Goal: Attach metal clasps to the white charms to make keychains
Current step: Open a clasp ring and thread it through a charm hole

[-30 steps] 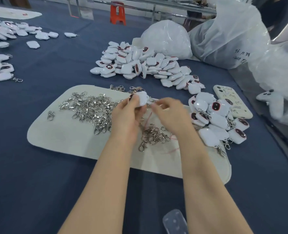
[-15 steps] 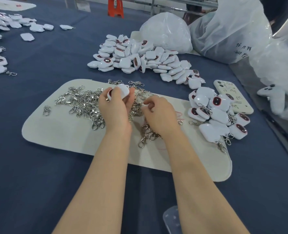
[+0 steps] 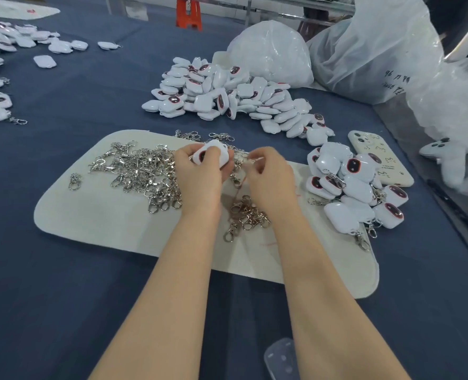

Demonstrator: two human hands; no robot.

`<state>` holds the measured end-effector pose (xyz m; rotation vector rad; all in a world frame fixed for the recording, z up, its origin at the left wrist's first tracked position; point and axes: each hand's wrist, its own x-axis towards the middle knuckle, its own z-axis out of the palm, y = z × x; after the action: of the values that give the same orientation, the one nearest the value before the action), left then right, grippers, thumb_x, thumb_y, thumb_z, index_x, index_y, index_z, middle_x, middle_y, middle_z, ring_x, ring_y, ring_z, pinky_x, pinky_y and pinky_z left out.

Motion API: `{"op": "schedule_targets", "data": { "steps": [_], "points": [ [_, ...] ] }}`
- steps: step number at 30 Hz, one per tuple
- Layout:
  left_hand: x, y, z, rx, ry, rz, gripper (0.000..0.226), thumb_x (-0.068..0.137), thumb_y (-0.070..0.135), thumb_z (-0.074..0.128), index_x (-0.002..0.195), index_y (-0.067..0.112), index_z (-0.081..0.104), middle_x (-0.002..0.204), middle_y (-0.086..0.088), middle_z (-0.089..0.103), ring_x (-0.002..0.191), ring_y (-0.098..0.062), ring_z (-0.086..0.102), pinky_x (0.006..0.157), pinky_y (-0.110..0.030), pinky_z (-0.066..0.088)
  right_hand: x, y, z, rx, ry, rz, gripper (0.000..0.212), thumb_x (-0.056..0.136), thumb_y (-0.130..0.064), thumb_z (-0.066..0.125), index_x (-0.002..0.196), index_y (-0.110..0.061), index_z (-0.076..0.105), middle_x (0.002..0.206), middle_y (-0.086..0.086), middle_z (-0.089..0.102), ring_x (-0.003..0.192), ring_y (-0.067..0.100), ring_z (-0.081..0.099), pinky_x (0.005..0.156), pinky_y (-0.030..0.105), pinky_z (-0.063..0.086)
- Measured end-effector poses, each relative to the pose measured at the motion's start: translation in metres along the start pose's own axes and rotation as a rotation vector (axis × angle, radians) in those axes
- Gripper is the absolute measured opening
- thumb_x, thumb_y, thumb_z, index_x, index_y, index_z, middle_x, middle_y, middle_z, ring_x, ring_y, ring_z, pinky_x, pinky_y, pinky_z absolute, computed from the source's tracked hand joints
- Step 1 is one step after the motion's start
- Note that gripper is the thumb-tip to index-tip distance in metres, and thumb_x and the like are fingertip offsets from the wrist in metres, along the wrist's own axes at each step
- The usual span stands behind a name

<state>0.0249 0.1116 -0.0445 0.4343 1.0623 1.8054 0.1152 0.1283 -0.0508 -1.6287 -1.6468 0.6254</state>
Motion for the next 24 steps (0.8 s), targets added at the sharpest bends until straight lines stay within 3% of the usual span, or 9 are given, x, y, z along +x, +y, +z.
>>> {"op": "schedule_targets", "data": {
  "steps": [2,5,9,11,13,16,19,24],
  "points": [
    [-0.002,-0.002,0.001,0.108,-0.061,0.060,0.024,0.092,-0.001,0.044,0.096,0.023,0.048,0.099,-0.006,0.054,0.079,-0.022,0.070,0.061,-0.020,0.054,0.003,-0.002,-0.008,0.272,0.060,0.059,0.023,0.096,-0.014,0.050,0.116,-0.013,0.061,0.098,-0.001,0.064,0.086,0.010,0.055,0.085,0.024,0.044],
    [-0.005,-0.005,0.002,0.344,-0.163,0.168,0.033,0.094,0.003,0.043,0.098,0.033,0.056,0.099,0.002,0.057,0.084,-0.020,0.068,0.063,-0.024,0.056,0.004,-0.005,-0.017,0.640,0.047,0.183,0.018,0.096,-0.010,0.050,0.099,-0.019,0.065,0.078,-0.006,0.063,0.070,0.004,0.057,0.073,0.023,0.046],
    [-0.006,-0.009,0.002,0.566,-0.223,0.246,0.021,0.093,0.011,0.051,0.086,0.027,0.063,0.094,-0.004,0.064,0.083,-0.015,0.063,0.072,-0.031,0.056,0.005,-0.006,-0.020,0.917,0.031,0.258,0.013,0.095,-0.009,0.053,0.089,-0.019,0.058,0.083,-0.002,0.069,0.079,0.009,0.063,0.077,0.025,0.045],
    [-0.007,-0.010,0.003,0.656,-0.248,0.270,0.013,0.091,0.017,0.057,0.086,0.028,0.063,0.093,-0.007,0.064,0.092,-0.027,0.061,0.085,-0.046,0.052,0.005,-0.008,-0.020,0.942,0.017,0.258,0.012,0.094,-0.008,0.053,0.089,-0.018,0.056,0.088,0.001,0.070,0.086,0.014,0.064,0.081,0.028,0.046],
    [-0.009,-0.010,0.003,0.695,-0.266,0.274,0.008,0.089,0.022,0.061,0.085,0.029,0.062,0.090,-0.007,0.063,0.096,-0.035,0.059,0.087,-0.052,0.049,0.005,-0.009,-0.019,0.933,-0.009,0.251,0.012,0.094,-0.007,0.053,0.088,-0.017,0.057,0.092,0.004,0.070,0.088,0.015,0.063,0.083,0.029,0.047],
    [-0.010,-0.009,0.003,0.701,-0.231,0.273,0.006,0.088,0.025,0.063,0.085,0.030,0.061,0.094,-0.010,0.063,0.091,-0.029,0.058,0.088,-0.048,0.049,0.004,-0.010,-0.019,0.920,-0.048,0.234,0.012,0.094,-0.009,0.055,0.087,-0.017,0.060,0.093,0.006,0.067,0.087,0.017,0.060,0.083,0.030,0.046],
    [-0.009,-0.008,0.002,0.659,-0.193,0.288,0.014,0.088,0.023,0.061,0.080,0.033,0.060,0.086,-0.004,0.061,0.082,-0.019,0.055,0.084,-0.042,0.050,0.003,-0.010,-0.022,0.902,-0.090,0.216,0.012,0.095,-0.011,0.054,0.090,-0.017,0.063,0.089,0.005,0.063,0.088,0.017,0.059,0.081,0.028,0.046],
    [-0.009,-0.004,0.004,0.597,-0.189,0.260,0.020,0.091,0.014,0.052,0.084,0.030,0.062,0.098,-0.014,0.064,0.084,-0.022,0.059,0.076,-0.034,0.052,0.001,-0.010,-0.023,0.890,-0.177,0.158,0.022,0.098,-0.008,0.047,0.095,-0.017,0.066,0.078,0.000,0.059,0.079,0.014,0.054,0.072,0.020,0.048]
  ]
}}
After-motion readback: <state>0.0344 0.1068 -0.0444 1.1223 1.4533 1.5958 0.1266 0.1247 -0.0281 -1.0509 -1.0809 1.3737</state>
